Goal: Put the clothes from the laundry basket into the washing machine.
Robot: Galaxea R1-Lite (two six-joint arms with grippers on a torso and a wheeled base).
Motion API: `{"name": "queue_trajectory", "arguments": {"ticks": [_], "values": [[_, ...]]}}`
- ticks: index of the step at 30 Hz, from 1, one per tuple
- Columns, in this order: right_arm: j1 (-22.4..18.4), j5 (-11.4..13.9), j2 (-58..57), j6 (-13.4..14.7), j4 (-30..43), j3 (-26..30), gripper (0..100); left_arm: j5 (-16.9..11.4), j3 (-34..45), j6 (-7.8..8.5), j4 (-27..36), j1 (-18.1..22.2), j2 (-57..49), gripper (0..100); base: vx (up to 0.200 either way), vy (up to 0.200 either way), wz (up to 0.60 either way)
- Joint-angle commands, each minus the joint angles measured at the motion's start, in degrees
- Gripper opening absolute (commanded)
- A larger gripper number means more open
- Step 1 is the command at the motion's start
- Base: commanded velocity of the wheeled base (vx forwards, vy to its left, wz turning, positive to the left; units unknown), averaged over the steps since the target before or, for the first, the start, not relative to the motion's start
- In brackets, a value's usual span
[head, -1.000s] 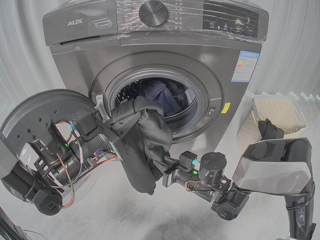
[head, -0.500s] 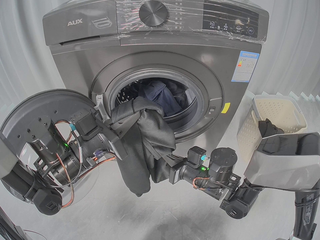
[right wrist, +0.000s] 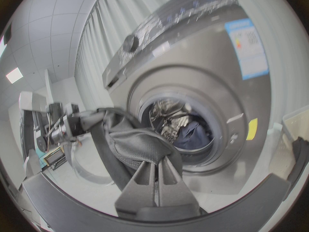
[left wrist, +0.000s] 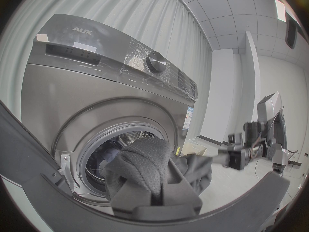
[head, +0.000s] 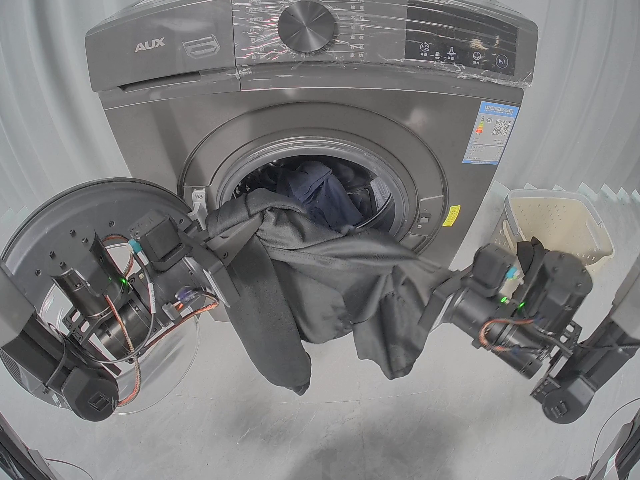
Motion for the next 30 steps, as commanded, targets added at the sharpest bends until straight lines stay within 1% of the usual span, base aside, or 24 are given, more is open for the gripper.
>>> {"name": "queue_trajectory", "arguments": {"ticks": [1, 2, 5, 8, 15, 16, 19, 30], "values": [[-4.6, 0.2, -8.3, -0.1, 0.2, 0.4, 0, -0.1, 0.8, 0.26, 0.0, 0.6, -0.2, 0, 0.000, 0.000, 0.00], [-5.8, 0.3, -8.2, -0.1, 0.0, -0.3, 0, -0.1, 0.9, 0.26, 0.0, 0.6, 0.0, 0, 0.000, 0.000, 0.00], [-6.8, 0.3, -8.3, -0.1, -0.1, -1.6, 0, -0.1, 1.0, 0.44, 0.0, 0.8, 0.3, 0, 0.000, 0.000, 0.00], [-7.4, 0.1, -8.6, 0.1, -0.1, -3.5, 0, -0.1, 1.0, 0.35, 0.0, 0.9, 0.1, 0, 0.000, 0.000, 0.00], [-8.8, -0.2, -8.5, 0.3, -0.1, -5.0, 0, -0.2, 1.8, 0.44, -0.1, 1.0, -0.5, 0, 0.000, 0.000, 0.00], [-9.9, -0.3, -8.5, 0.3, -0.1, -5.8, 0, -0.4, 2.6, 0.44, 0.0, 1.0, -1.3, 0, 0.000, 0.000, 0.00], [-11.2, -0.3, -8.5, 0.3, 0.0, -6.4, 0, -0.7, 3.5, 0.26, 0.0, 1.0, -1.8, 0, 0.000, 0.000, 0.00], [-10.4, -0.2, -8.4, 0.3, -0.1, -5.8, 0, -0.7, 3.2, -0.35, 0.0, 0.8, -2.1, 0, 0.000, 0.000, 0.00]]}}
